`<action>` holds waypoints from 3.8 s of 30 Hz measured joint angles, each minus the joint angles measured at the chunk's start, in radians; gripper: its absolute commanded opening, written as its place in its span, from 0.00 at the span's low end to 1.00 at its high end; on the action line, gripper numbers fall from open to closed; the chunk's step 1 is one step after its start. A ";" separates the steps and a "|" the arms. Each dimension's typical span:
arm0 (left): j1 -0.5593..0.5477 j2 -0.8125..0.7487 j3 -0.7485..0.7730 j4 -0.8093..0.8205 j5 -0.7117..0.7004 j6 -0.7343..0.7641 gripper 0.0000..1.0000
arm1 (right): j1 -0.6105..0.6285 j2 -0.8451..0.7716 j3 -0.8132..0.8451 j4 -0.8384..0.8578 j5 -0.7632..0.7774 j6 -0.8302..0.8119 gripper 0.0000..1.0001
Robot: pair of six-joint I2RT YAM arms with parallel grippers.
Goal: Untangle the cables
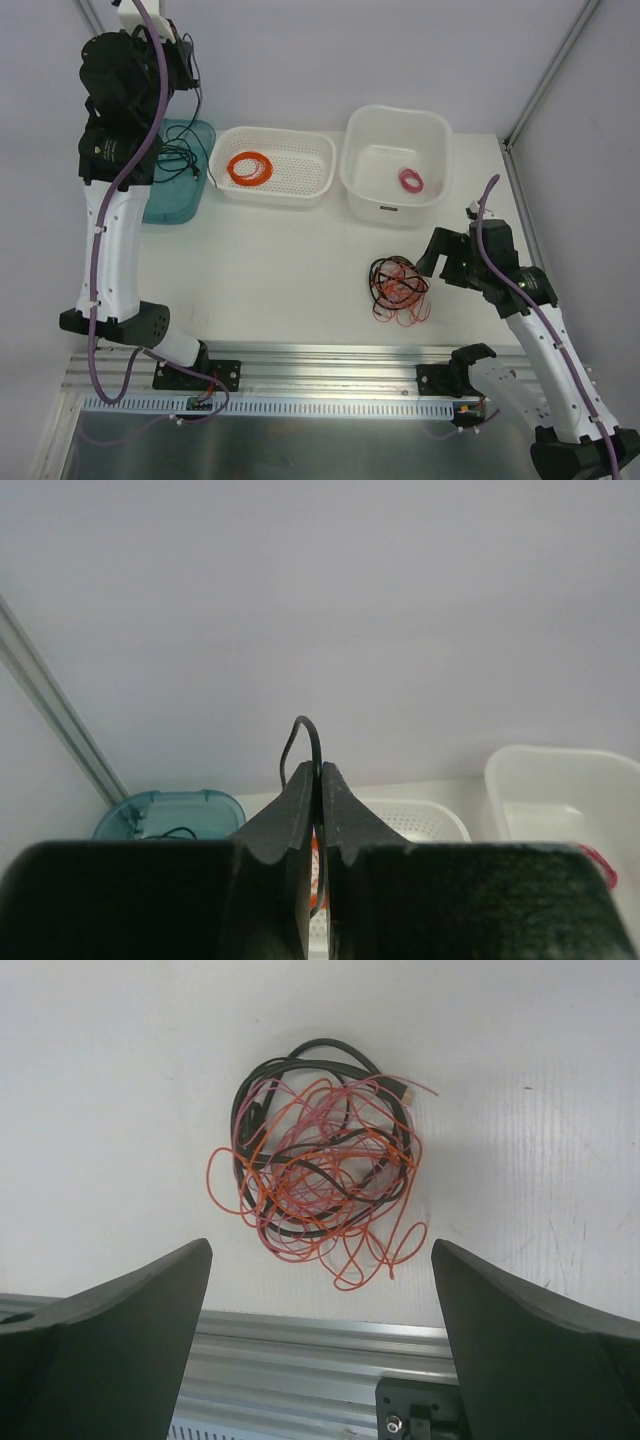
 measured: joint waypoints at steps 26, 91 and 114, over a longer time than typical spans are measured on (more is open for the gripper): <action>0.431 0.222 -0.358 0.238 -0.061 0.046 0.00 | 0.000 0.082 0.004 0.037 -0.121 -0.065 0.97; -0.425 -0.506 -1.420 0.110 0.294 -0.594 0.99 | 0.315 0.620 -0.111 0.357 -0.092 0.067 0.84; -0.635 -0.104 -1.398 0.319 0.202 -0.828 0.67 | 0.423 0.306 -0.053 0.295 0.090 0.126 0.91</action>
